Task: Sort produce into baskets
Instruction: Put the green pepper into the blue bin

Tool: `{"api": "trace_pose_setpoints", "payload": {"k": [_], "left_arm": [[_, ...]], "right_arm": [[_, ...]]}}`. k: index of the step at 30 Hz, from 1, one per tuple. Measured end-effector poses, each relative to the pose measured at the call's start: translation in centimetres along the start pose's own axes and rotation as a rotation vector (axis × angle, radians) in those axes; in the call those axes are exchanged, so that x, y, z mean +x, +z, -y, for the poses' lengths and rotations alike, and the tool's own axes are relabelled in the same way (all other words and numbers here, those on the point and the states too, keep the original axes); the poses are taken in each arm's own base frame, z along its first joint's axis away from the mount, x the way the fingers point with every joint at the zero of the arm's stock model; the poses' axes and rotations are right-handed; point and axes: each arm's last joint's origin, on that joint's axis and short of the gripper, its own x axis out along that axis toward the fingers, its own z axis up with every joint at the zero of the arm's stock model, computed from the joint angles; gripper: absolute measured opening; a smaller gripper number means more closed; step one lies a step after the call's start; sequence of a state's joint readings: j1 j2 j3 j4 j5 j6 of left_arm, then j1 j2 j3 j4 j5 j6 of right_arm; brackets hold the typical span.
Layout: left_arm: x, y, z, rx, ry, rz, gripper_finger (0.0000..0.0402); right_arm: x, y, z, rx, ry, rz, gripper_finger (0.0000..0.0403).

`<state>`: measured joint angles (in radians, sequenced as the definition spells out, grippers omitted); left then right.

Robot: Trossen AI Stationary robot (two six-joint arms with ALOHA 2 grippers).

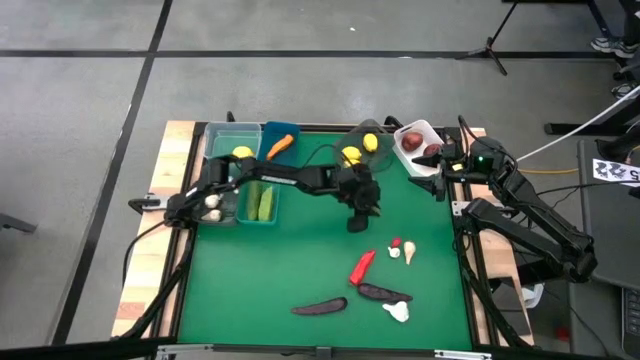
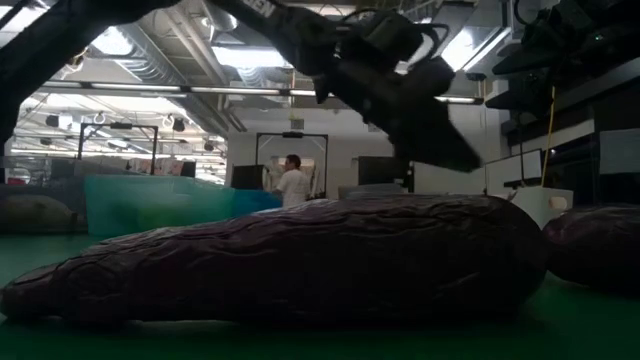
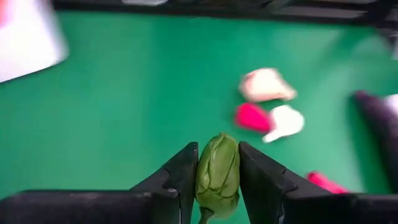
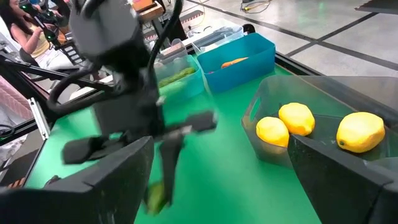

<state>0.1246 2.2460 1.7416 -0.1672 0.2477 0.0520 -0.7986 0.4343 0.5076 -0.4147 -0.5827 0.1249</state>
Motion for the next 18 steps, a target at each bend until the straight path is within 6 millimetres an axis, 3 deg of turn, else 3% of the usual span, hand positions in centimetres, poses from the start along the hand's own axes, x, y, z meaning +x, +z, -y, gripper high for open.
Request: {"api": "trace_pose_setpoints", "payload": {"k": [8, 18], "left_arm": [[-5.5, 0.2, -2.6, -0.090, 0.298, -0.224, 0.0104], [-11.8, -2.0, -5.1, -0.258, 0.793, -0.547, 0.0104]], "right_arm": [[0.0, 0.0, 0.0, 0.000, 0.000, -0.001, 0.0369], [0.0, -0.1, 0.0, 0.004, 0.000, -0.005, 0.0369]]}}
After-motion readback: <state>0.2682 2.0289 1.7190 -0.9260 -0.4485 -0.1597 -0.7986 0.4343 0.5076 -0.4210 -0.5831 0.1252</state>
